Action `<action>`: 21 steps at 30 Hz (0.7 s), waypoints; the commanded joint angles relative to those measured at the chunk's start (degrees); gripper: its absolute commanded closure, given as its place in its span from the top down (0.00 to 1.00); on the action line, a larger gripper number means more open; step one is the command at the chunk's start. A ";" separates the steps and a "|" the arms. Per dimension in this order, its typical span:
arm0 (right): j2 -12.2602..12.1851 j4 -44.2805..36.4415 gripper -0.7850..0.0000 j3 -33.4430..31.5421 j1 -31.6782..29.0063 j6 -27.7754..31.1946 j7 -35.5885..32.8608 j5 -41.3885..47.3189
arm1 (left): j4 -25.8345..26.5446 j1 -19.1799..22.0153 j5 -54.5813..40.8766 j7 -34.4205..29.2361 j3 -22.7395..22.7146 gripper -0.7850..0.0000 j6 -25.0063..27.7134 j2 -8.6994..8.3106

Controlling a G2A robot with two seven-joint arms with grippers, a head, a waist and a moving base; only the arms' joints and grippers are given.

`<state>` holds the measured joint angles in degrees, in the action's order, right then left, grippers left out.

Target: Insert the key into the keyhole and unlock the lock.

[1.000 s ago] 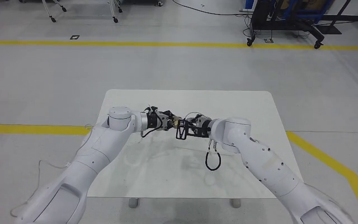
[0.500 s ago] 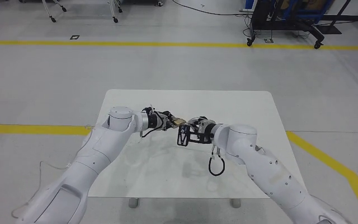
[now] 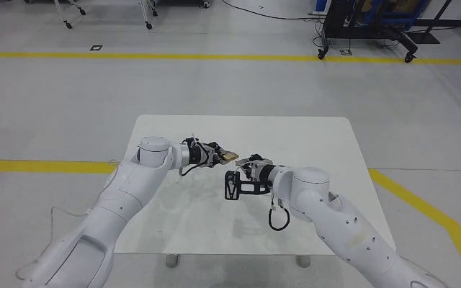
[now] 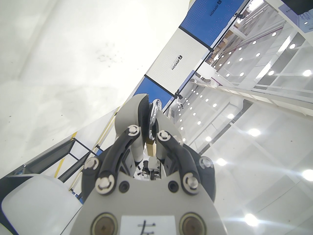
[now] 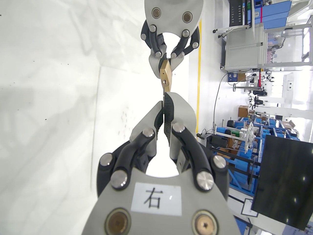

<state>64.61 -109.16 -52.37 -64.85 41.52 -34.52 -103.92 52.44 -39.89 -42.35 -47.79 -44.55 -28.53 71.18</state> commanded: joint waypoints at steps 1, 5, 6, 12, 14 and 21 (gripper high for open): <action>0.12 0.58 0.00 0.35 0.31 -0.04 0.67 -0.29 | -0.13 0.01 0.27 -0.20 -0.05 0.00 0.11 0.07; 0.28 1.25 0.00 0.73 0.72 0.08 1.17 -1.05 | -0.39 0.03 0.67 -0.51 -0.11 0.00 0.16 0.25; 0.32 1.39 0.00 0.79 0.78 0.07 1.22 -1.15 | -0.45 0.05 0.78 -0.59 -0.11 0.00 0.15 0.29; 0.75 2.64 0.00 1.77 1.47 -0.44 0.46 -2.25 | -0.84 0.17 1.29 -1.16 -0.19 0.00 -0.03 0.55; 0.96 3.07 0.00 2.23 1.87 -0.55 0.15 -2.50 | -0.93 0.22 1.46 -1.29 -0.25 0.00 -0.03 0.63; 1.54 3.82 0.00 3.07 2.97 -0.75 -0.53 -2.99 | -0.96 0.14 2.15 -1.40 -0.50 0.00 0.10 0.84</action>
<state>66.08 -105.42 -49.39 -62.03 40.69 -34.80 -106.65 51.38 -39.69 -40.36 -49.25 -45.03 -28.47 71.99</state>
